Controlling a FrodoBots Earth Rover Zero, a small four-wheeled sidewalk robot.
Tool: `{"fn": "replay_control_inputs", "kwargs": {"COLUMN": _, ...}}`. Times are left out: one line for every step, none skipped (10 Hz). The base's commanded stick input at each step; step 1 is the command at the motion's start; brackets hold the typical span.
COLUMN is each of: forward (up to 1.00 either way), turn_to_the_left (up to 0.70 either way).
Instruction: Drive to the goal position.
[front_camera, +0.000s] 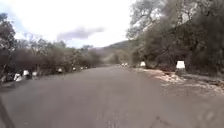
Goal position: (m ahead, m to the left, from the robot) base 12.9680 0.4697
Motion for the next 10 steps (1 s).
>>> {"fn": "replay_control_inputs", "kwargs": {"forward": 1.0, "turn_to_the_left": 0.0}}
{"fn": "replay_control_inputs", "kwargs": {"forward": 1.0, "turn_to_the_left": 0.0}}
{"fn": "replay_control_inputs", "kwargs": {"forward": 1.0, "turn_to_the_left": 0.0}}
{"fn": "replay_control_inputs", "kwargs": {"forward": 1.0, "turn_to_the_left": 0.0}}
{"fn": "replay_control_inputs", "kwargs": {"forward": 1.0, "turn_to_the_left": 0.0}}
{"fn": "replay_control_inputs", "kwargs": {"forward": 1.0, "turn_to_the_left": 0.0}}
{"fn": "replay_control_inputs", "kwargs": {"forward": 1.0, "turn_to_the_left": 0.0}}
{"fn": "replay_control_inputs", "kwargs": {"forward": 1.0, "turn_to_the_left": 0.0}}
{"fn": "replay_control_inputs", "kwargs": {"forward": 1.0, "turn_to_the_left": 0.0}}
{"fn": "replay_control_inputs", "kwargs": {"forward": 1.0, "turn_to_the_left": 0.0}}
